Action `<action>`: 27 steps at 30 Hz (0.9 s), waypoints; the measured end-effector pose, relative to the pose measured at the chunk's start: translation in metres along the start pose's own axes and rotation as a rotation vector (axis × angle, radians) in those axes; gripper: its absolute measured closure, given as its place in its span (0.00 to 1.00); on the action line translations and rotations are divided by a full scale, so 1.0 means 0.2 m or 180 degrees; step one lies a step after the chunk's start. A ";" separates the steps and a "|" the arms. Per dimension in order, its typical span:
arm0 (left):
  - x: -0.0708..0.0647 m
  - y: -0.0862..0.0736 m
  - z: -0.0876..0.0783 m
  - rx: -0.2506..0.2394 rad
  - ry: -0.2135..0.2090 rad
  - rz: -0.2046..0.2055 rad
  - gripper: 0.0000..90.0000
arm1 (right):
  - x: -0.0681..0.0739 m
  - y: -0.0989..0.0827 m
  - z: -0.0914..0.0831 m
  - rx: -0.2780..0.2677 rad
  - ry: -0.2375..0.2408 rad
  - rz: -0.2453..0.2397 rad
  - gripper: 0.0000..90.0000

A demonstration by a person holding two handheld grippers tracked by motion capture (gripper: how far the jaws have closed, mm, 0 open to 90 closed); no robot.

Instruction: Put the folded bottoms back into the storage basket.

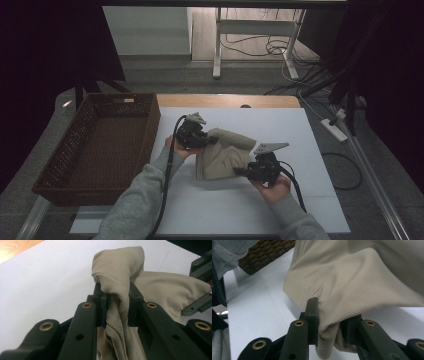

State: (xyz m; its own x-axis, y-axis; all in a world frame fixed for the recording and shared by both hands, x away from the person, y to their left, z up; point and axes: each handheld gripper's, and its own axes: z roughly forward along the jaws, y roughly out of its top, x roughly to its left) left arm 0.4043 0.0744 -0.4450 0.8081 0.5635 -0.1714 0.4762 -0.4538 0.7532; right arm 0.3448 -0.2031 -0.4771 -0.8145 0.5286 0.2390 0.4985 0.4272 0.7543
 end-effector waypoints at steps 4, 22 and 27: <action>0.00 0.00 -0.02 -0.0012 0.0012 0.0007 0.83 | 0.01 0.02 0.00 -0.0024 0.0004 -0.0022 0.78; -0.03 0.04 -0.10 -0.0086 0.0094 0.0068 0.83 | 0.05 0.08 -0.02 -0.0129 0.0020 -0.0139 0.78; -0.04 0.04 -0.12 -0.0112 0.0108 0.0086 0.83 | 0.06 0.10 -0.02 -0.0155 0.0027 -0.0155 0.78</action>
State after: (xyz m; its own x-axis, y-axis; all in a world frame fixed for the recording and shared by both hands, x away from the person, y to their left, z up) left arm 0.3938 0.0834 -0.4219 0.8079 0.5748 -0.1296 0.4416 -0.4449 0.7791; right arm 0.3443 -0.1918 -0.4566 -0.8401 0.5017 0.2064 0.4434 0.4158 0.7940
